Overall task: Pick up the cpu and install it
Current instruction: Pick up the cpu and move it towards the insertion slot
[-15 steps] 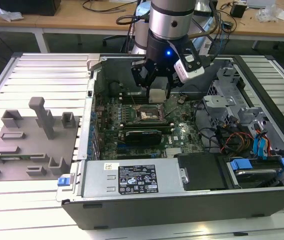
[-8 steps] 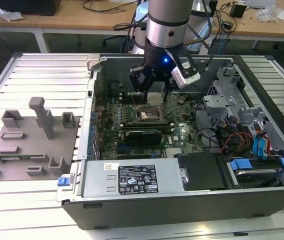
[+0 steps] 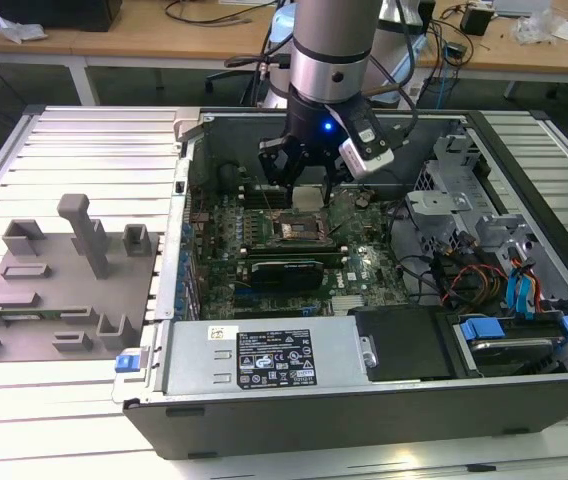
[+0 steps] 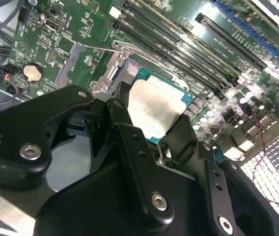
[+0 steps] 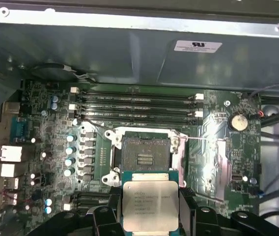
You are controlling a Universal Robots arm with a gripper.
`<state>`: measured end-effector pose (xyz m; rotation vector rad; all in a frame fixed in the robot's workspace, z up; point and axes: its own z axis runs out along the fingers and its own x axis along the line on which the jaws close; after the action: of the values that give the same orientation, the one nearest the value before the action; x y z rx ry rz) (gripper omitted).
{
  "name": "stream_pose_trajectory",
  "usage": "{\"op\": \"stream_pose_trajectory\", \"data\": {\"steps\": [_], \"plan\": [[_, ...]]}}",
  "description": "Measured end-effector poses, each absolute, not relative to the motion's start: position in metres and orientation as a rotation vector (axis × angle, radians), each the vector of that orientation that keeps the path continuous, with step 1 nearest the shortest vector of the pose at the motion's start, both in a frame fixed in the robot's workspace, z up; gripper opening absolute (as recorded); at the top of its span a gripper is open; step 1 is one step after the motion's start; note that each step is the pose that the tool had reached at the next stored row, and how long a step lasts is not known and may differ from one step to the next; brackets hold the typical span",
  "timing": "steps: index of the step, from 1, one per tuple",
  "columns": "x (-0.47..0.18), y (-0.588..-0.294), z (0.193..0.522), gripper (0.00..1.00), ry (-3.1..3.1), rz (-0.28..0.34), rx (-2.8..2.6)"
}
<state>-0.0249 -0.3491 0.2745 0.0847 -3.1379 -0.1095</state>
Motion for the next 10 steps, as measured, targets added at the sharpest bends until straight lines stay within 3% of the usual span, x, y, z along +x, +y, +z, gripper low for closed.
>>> {"op": "stream_pose_trajectory", "data": {"steps": [10], "plan": [[-0.0240, -0.3467, 0.2638, 0.55, -3.137, -0.113, 0.084]]}}
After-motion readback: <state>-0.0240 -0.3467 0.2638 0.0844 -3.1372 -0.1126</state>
